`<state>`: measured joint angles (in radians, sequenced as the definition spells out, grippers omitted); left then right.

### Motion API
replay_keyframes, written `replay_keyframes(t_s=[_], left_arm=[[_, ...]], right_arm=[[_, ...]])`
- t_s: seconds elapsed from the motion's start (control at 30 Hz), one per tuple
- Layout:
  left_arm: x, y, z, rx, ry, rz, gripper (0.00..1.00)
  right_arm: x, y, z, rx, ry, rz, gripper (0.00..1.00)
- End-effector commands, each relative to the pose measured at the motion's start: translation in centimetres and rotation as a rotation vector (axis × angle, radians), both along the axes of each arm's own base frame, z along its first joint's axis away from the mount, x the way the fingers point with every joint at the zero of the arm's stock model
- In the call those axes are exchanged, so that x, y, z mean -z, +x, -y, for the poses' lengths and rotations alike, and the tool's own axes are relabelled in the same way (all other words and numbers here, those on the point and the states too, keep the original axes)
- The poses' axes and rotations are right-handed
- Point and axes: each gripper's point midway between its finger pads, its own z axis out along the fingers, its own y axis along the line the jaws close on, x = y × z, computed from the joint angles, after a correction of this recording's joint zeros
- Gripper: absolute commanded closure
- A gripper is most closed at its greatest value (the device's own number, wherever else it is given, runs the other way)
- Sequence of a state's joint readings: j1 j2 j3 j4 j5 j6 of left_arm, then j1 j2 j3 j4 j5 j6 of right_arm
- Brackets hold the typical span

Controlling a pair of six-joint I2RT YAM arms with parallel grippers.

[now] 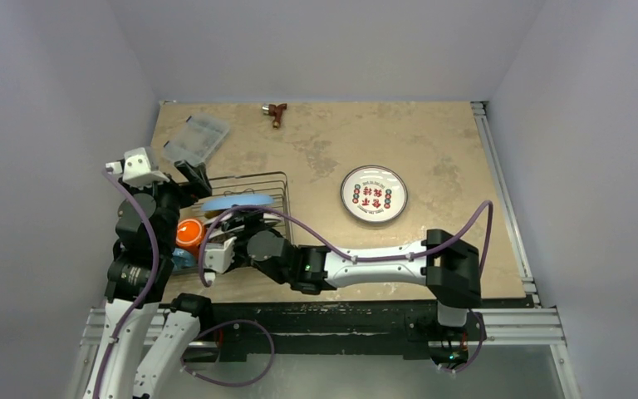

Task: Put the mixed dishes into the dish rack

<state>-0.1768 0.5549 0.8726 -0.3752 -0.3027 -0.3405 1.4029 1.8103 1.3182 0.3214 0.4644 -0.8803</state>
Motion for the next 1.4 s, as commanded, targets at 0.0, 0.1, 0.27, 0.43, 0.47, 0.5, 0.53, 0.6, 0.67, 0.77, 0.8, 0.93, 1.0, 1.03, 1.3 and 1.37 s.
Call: replay_keyframes(t_s=[0.0,0.1,0.27,0.43,0.47,0.5,0.53,0.6,0.67,0.77,0.8,0.93,1.0,1.03,1.3,1.37], left_arm=[[-1.5,0.2,0.1,0.004,-0.020,0.044,0.09],[-1.4,0.3,0.0,0.000,-0.019,0.040,0.09],[-1.3,0.5,0.3,0.013,-0.023,0.034,0.09],[-1.3,0.5,0.3,0.013,-0.023,0.033,0.09],[-1.3,0.5,0.3,0.013,-0.023,0.032,0.09],[-1.3,0.5,0.3,0.014,-0.023,0.031,0.09],[-1.2,0.6,0.4,0.017,-0.024,0.029,0.09],[-1.1,0.7,0.5,0.020,-0.024,0.024,0.09],[-0.9,0.8,0.6,0.023,-0.025,0.016,0.09],[-0.8,1.0,0.7,0.028,-0.024,0.008,0.09],[-0.7,1.0,0.7,0.029,-0.024,0.005,0.09],[-0.7,1.1,0.7,0.030,-0.024,0.002,0.09],[-0.7,1.2,0.8,0.030,-0.023,0.000,0.09],[-0.6,1.2,0.8,0.029,-0.023,-0.002,0.09],[-0.6,1.3,0.9,0.038,-0.029,-0.007,0.09],[-0.5,1.4,0.9,0.038,-0.030,-0.009,0.09]], right_arm=[[-7.5,0.7,2.7,0.080,0.273,-0.044,0.31],[-9.2,1.6,5.9,0.112,0.419,-0.091,0.28],[-9.8,6.3,15.5,0.255,0.755,-0.276,0.23],[-7.2,11.6,28.8,0.560,1.195,-0.460,0.01],[-6.0,12.5,31.1,0.628,1.264,-0.494,0.01],[-4.4,13.6,33.7,0.719,1.330,-0.528,0.01],[-2.6,14.5,36.4,0.814,1.383,-0.564,0.01],[1.0,15.6,40.6,0.943,1.458,-0.661,0.01],[3.9,15.9,43.3,0.979,1.523,-0.778,0.01],[6.1,16.0,44.9,0.895,1.589,-0.940,0.01],[6.7,16.0,44.7,0.865,1.592,-0.995,0.01],[9.5,16.4,45.6,0.799,1.633,-1.203,0.01],[10.9,16.2,45.0,0.739,1.649,-1.318,0.03],[11.2,16.2,44.8,0.721,1.653,-1.341,0.04],[15.2,16.0,44.7,0.822,1.576,-1.441,0.05],[16.1,15.9,44.6,0.838,1.562,-1.469,0.07]])
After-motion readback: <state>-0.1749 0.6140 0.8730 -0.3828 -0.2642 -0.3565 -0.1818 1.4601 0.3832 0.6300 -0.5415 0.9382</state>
